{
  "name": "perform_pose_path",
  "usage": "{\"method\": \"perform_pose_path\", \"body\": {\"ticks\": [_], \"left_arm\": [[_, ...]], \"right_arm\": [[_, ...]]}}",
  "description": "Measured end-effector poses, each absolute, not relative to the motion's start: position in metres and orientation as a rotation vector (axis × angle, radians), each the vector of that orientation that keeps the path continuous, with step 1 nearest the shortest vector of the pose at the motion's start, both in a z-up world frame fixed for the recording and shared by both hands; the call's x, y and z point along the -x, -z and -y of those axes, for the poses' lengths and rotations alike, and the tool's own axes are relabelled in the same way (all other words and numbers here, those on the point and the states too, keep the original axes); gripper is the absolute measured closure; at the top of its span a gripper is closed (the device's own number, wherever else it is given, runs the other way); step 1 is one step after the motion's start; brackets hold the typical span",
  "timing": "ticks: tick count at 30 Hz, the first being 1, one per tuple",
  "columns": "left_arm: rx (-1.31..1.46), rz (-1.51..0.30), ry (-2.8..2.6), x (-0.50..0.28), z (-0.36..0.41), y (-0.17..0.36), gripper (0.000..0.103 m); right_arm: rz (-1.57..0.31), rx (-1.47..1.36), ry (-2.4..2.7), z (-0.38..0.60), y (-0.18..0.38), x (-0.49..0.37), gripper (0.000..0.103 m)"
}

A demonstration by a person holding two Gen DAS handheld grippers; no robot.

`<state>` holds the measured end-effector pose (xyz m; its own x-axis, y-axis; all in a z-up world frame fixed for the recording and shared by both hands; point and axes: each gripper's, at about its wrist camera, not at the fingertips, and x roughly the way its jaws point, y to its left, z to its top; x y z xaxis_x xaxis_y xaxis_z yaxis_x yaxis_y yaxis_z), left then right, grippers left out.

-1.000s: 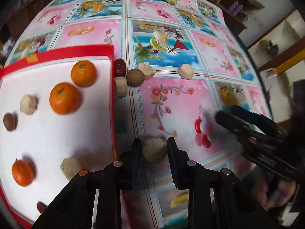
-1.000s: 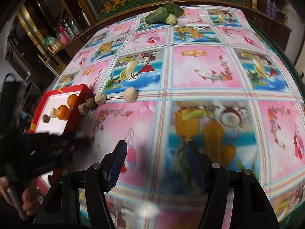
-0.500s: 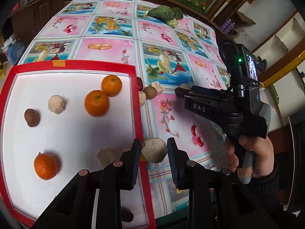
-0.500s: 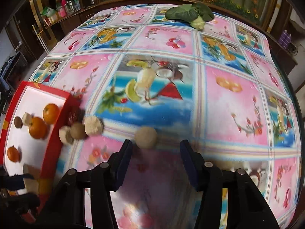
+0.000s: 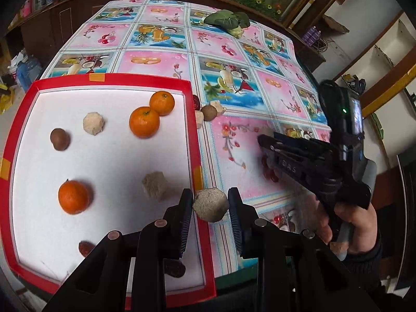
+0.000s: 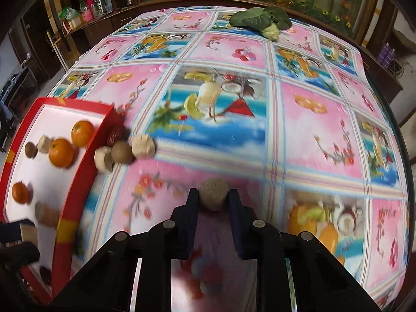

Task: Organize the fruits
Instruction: 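Carry both beige pieces into the tray and open both tools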

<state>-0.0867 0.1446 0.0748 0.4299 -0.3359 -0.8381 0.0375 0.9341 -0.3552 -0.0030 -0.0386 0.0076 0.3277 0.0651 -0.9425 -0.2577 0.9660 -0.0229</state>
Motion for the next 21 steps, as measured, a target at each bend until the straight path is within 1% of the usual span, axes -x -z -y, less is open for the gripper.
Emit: {"method": "perform_pose_path", "body": {"ticks": [5,11,16,21], "left_arm": [[0.281,-1.101,0.221,0.107,-0.142,-0.080,0.076],[0.298,-1.106,0.163,0.146,-0.161,-0.087,0.076],[0.338,-1.087,0.118,0.175,-0.188,-0.102,0.076],[0.364,-1.018,0.073,0.194,-0.221,-0.131,0.076]], "right_arm": [[-1.220,0.182,-0.207,0.051,-0.015,0.043,0.080],[-1.228,0.213,-0.240,0.049,-0.023,0.085,0.080],[-1.186,0.215,-0.337,0.026,-0.044,0.111,0.080],[-1.126,0.250,-0.439,-0.010,-0.073,0.122,0.080]]}}
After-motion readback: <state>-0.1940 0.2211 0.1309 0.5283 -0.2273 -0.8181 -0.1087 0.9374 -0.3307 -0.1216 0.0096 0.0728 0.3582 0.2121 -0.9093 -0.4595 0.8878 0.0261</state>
